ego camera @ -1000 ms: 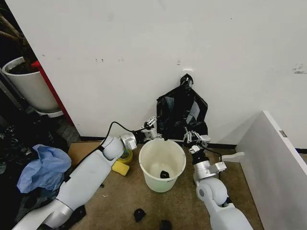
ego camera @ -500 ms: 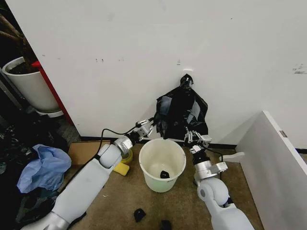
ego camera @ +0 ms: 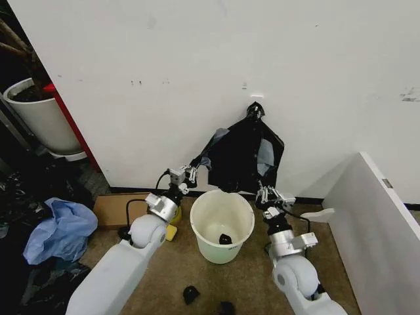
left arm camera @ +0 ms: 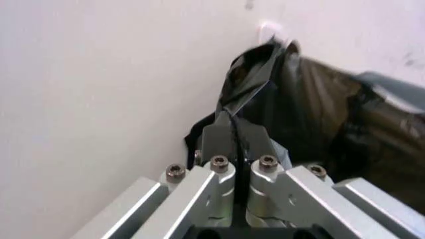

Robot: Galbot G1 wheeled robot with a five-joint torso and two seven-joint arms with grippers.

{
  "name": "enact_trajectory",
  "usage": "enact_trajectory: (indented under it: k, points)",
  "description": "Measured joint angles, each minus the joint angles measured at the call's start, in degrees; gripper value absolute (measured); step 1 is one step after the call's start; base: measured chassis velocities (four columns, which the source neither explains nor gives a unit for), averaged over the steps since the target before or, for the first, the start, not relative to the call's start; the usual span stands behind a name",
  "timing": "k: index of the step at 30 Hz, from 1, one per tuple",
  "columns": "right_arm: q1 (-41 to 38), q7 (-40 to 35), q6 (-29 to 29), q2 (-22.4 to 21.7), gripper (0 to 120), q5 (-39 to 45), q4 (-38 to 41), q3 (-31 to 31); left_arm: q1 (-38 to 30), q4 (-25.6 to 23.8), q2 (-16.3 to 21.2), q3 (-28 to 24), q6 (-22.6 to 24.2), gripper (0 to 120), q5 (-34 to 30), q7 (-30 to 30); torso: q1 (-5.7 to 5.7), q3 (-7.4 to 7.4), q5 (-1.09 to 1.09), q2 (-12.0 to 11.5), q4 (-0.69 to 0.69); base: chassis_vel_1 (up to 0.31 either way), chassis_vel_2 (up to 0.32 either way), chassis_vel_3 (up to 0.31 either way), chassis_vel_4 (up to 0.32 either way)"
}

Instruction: Place the garbage bag over the trash bin.

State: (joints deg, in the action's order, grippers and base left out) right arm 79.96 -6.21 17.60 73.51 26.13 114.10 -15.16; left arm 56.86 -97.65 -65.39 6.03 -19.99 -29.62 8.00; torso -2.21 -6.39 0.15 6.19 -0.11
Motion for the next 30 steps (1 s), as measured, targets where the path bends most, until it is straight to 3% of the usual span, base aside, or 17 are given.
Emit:
enact_trajectory:
  k: [5,15,22,30]
  points:
    - [7.6,-3.9,1.0,-1.6,0,-5.7,5.7,1.8,7.1,-6.4,-0.2,1.0,-2.7,0,-0.5,1.1,0.00,0.00,0.00,0.0,-0.01,0.000,0.000,0.000,0.000]
    - [14.2,-8.4,5.4,-1.6,0,-16.0,9.4,4.3,15.6,-11.7,0.0,5.5,-5.9,0,2.1,1.4,0.00,0.00,0.00,0.0,0.00,0.000,0.000,0.000,0.000]
    - [13.8,-2.5,8.8,-1.7,0,-17.6,11.3,3.7,17.0,-15.3,0.1,7.8,-6.3,0,0.7,2.0,0.00,0.00,0.00,0.0,0.00,0.000,0.000,0.000,0.000]
    - [8.1,5.5,10.1,-0.3,0,-10.8,9.5,3.5,15.9,-18.0,0.3,8.8,-5.9,0,-1.1,2.6,0.00,-0.01,0.00,0.0,0.00,0.000,0.000,0.000,0.000]
